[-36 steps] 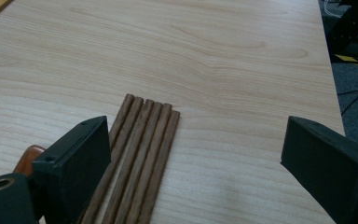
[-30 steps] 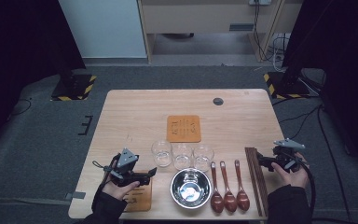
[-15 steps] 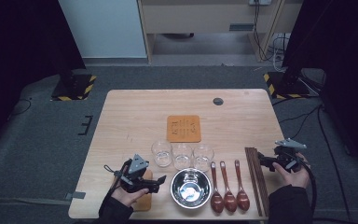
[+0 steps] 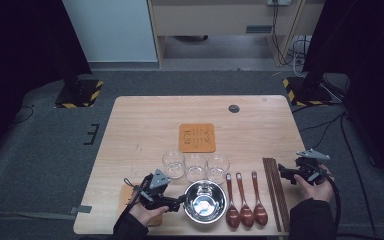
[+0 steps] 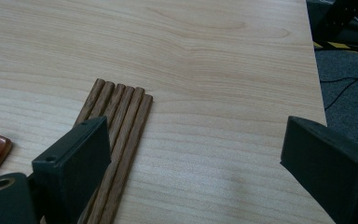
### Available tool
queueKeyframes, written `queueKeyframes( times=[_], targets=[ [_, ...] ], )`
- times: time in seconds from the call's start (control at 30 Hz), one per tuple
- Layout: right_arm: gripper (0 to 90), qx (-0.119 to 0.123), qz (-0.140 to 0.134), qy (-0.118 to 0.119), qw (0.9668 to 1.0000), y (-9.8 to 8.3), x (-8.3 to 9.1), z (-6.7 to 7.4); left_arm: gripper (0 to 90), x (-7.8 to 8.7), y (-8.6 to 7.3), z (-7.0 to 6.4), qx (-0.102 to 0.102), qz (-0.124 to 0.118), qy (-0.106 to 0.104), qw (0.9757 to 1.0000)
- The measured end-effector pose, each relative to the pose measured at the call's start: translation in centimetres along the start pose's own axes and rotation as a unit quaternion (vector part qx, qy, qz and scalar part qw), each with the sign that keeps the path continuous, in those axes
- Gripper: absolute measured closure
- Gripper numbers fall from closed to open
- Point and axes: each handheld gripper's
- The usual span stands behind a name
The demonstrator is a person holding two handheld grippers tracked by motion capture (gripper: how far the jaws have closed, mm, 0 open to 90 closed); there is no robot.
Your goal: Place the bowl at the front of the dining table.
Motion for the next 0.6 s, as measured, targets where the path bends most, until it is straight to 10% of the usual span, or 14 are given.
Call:
queueKeyframes(
  times=[0.6],
  targets=[
    [8.2, 0.001, 0.004, -0.010, 0.9999, -0.5, -0.4, -0.9, 21.0, -2.6, 0.2, -0.3, -0.002, 0.040, 0.001, 0.9992]
  ],
)
Point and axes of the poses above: each handheld gripper's, and its own axes: x roughly backward along the jaws, y roughly out of its top, z roughly to its left, and after that the axes turned 13 degrees about -y, right-handed
